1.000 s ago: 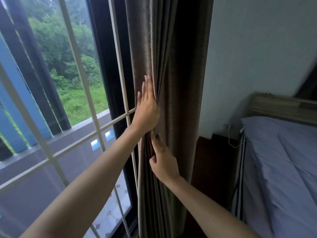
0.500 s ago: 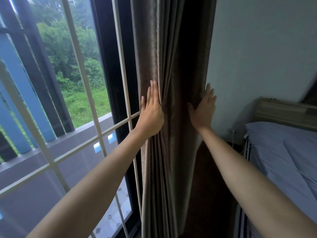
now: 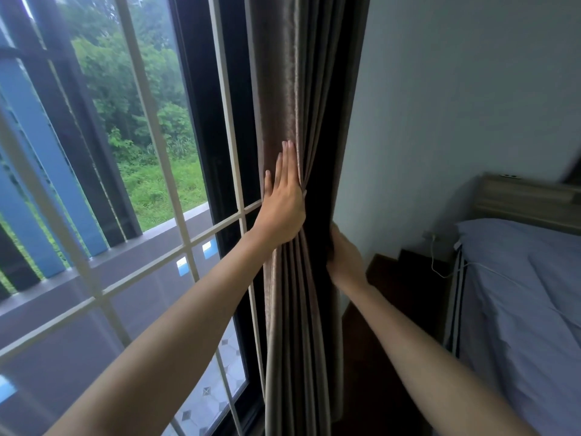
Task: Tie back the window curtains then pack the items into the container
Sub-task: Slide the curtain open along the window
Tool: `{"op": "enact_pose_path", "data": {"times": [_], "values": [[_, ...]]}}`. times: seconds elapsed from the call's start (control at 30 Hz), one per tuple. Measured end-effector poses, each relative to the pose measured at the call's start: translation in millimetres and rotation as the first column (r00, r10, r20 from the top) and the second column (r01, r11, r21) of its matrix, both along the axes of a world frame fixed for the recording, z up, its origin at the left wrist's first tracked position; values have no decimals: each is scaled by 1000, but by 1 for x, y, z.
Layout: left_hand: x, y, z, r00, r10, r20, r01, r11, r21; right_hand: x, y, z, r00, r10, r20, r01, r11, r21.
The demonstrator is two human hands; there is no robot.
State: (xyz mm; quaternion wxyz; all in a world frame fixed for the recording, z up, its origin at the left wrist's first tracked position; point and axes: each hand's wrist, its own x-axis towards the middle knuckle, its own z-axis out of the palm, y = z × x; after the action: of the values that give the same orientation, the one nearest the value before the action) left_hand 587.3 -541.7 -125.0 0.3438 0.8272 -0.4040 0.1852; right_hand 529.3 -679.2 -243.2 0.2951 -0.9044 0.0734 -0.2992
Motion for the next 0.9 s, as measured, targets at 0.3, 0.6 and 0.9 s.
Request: {"op": "enact_pose_path", "data": {"times": [0.3, 0.6, 0.9], "values": [[5, 0, -3, 999, -42, 5, 42, 999, -26, -16, 49, -27, 991, -39, 130, 54, 993, -109], [3, 2, -2, 997, -69, -17, 68, 997, -46, -19, 76, -30, 998, 4, 68, -3, 1000, -17], [-2, -8, 3, 997, -37, -64, 39, 999, 31, -19, 83, -32, 990, 116, -80, -104, 985, 138]]}}
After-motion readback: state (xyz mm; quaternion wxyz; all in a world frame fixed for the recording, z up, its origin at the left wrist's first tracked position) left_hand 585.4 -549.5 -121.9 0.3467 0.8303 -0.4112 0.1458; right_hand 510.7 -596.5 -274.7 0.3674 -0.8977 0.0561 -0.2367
